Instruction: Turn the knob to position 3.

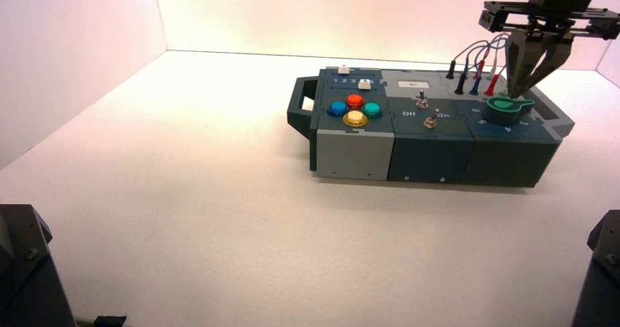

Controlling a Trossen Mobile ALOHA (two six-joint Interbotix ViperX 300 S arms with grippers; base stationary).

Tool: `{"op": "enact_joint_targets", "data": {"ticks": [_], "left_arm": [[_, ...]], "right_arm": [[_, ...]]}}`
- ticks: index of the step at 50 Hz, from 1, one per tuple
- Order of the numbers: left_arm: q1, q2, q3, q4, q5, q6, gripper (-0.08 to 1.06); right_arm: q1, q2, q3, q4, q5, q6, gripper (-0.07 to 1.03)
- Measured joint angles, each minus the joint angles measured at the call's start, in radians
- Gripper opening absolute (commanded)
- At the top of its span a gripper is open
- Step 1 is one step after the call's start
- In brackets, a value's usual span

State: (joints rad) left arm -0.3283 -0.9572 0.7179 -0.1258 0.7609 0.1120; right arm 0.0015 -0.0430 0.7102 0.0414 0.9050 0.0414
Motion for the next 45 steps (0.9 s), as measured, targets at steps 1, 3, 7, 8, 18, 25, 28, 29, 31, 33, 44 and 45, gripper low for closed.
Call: {"op": "enact_joint_targets", "data": {"ticks": [1,3,7,8,18,25,28,29,31,33,44,45], "left_arm": [[0.0,0.0,0.0,0.0,0.0,0.0,-0.03],[0.0,0.0,0.0,0.0,0.0,0.0,-0.03],[0.0,-0.002,0.0,-0.002,0.0,0.002,-0.03],[0.0,-0.002,0.0,0.0,0.0,0.002,-0.03],[0.0,-0.005,0.0,0.0,0.0,0.005,-0.03],[0.0,-0.005,-0.006,0.0,0.0,0.008,-0.03],[0.0,-0.005,-0.008,0.0,0.0,0.009,-0.03],[0.0,-0.005,-0.009,0.0,0.0,0.009,-0.03],[0.0,-0.005,-0.009,0.0,0.0,0.011,-0.03],[0.0,-0.005,-0.011,0.0,0.0,0.009,-0.03],[0.0,-0.005,-0.011,0.0,0.0,0.015,-0.03],[0.0,-0.005,-0.011,0.0,0.0,0.015,-0.03]], "right_arm": [[0.0,0.0,0.002,0.0,0.002,-0.002,-0.02],[0.002,0.0,0.002,0.0,0.003,0.0,-0.02],[-0.002,-0.002,0.003,0.0,0.009,0.0,-0.02],[-0.002,-0.002,0.005,0.0,0.009,0.0,-0.02],[-0.002,-0.015,0.015,0.0,0.012,0.0,-0.02],[0.0,-0.02,0.02,0.002,0.017,0.0,-0.02],[0.0,-0.02,0.02,0.0,0.021,0.002,-0.02],[-0.002,-0.021,0.02,0.0,0.021,0.0,-0.02],[0.0,-0.021,0.02,0.0,0.021,0.002,-0.02],[0.0,-0.021,0.02,0.002,0.021,0.002,-0.02],[0.0,-0.021,0.021,0.0,0.023,0.0,-0.02],[0.0,-0.021,0.021,0.0,0.023,0.002,-0.02]]}}
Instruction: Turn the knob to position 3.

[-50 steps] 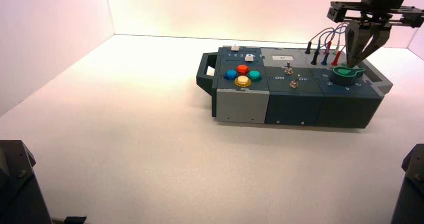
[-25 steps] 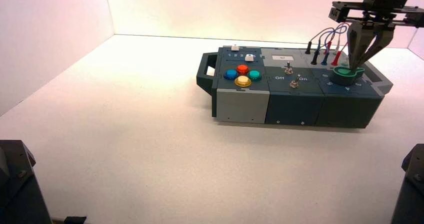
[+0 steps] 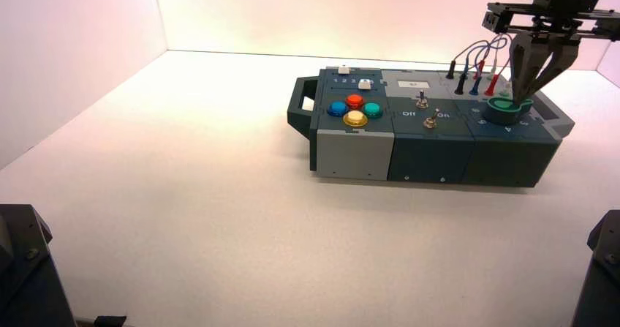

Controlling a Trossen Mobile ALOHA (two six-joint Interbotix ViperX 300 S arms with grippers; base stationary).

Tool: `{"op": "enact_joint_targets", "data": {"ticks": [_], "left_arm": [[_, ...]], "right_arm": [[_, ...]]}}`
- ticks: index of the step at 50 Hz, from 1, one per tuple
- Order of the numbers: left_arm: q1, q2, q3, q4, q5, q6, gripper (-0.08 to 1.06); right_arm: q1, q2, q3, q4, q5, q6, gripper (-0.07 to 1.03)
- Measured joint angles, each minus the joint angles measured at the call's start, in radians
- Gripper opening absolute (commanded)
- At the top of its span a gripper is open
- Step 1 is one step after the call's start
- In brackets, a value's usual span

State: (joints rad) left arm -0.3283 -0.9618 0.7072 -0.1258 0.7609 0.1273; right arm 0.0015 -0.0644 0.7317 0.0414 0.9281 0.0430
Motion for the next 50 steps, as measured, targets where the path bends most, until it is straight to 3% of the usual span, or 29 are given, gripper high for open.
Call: {"op": "enact_joint_targets", "data": {"ticks": [16,50], "left_arm": [[0.0,0.0,0.0,0.002,-0.002,0.005,-0.03],[0.0,-0.015,0.0,0.003,0.008,0.006,-0.03]], "right_arm": [[-0.002,0.002,-0.002,-0.032,-0.006,0.014,-0.02],[0.0,0.029,-0.044,-0.04,-0.017,0.015,-0.02]]}}
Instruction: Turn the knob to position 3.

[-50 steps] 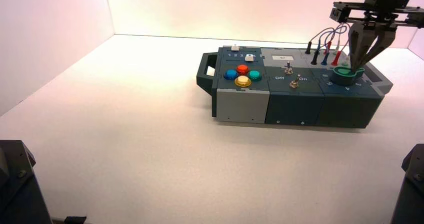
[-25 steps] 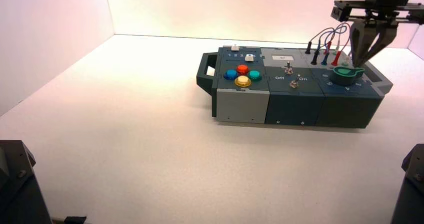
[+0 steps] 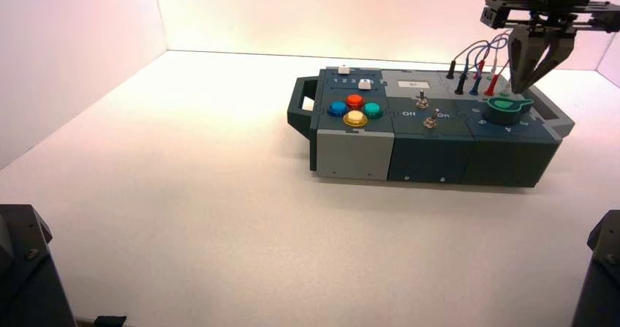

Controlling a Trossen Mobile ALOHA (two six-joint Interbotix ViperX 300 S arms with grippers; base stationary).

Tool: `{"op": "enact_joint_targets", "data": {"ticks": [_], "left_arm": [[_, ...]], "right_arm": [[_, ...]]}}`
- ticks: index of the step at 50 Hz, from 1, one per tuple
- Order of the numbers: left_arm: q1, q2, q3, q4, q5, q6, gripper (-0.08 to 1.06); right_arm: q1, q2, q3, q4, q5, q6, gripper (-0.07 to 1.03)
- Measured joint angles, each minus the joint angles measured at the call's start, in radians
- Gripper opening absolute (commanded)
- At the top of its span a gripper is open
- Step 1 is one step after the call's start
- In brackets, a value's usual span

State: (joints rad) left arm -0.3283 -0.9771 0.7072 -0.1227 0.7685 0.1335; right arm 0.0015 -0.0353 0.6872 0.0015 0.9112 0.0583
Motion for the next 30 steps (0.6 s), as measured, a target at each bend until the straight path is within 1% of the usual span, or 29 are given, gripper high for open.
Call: {"op": "enact_joint_targets", "data": {"ticks": [7,17,30], "left_arm": [[0.0,-0.008,0.0,0.0,0.006,0.0,-0.03],[0.0,-0.017,0.0,0.002,0.012,0.002,-0.03],[0.0,-0.018,0.0,0.005,0.017,0.006,-0.03]], "right_arm": [[0.0,0.002,0.0,-0.003,-0.002,0.0,-0.02],[0.0,0.008,0.0,-0.021,-0.003,0.0,-0.02],[0.0,0.021,0.0,-0.023,-0.003,0.0,-0.02]]}}
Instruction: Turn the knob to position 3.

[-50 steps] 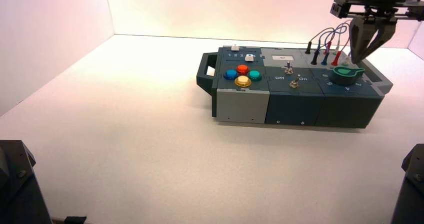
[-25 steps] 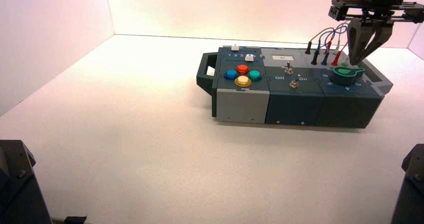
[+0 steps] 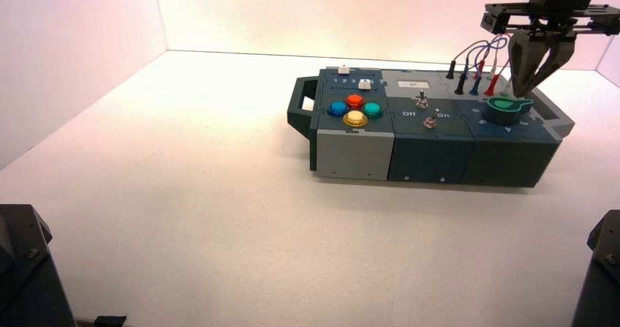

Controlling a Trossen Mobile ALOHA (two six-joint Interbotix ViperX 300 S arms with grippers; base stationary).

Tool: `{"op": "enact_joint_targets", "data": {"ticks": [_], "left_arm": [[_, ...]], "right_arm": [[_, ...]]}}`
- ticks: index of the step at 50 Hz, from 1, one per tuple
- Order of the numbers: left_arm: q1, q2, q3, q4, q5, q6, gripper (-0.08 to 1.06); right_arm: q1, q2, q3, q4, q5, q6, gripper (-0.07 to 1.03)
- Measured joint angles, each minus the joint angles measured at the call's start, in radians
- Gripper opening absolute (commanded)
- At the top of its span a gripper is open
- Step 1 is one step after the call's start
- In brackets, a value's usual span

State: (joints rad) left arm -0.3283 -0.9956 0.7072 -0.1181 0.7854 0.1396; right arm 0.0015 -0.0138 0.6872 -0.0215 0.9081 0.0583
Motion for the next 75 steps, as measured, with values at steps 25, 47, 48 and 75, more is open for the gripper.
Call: {"op": "enact_joint_targets", "data": {"ticks": [25,47,48,75], "left_arm": [[0.0,0.0,0.0,0.002,-0.002,0.015,-0.03],[0.0,0.005,-0.002,0.003,-0.002,0.017,-0.03],[0.0,0.005,-0.002,0.005,-0.002,0.017,-0.03],[0.0,0.005,-0.002,0.005,-0.003,0.017,-0.03]], "right_arm": [[-0.002,0.0,0.018,0.0,0.006,0.0,-0.02],[0.0,-0.009,0.032,0.0,0.015,0.0,-0.02],[0.0,-0.011,0.034,0.0,0.017,0.0,-0.02],[-0.002,-0.015,0.035,0.0,0.018,0.002,-0.02]]}}
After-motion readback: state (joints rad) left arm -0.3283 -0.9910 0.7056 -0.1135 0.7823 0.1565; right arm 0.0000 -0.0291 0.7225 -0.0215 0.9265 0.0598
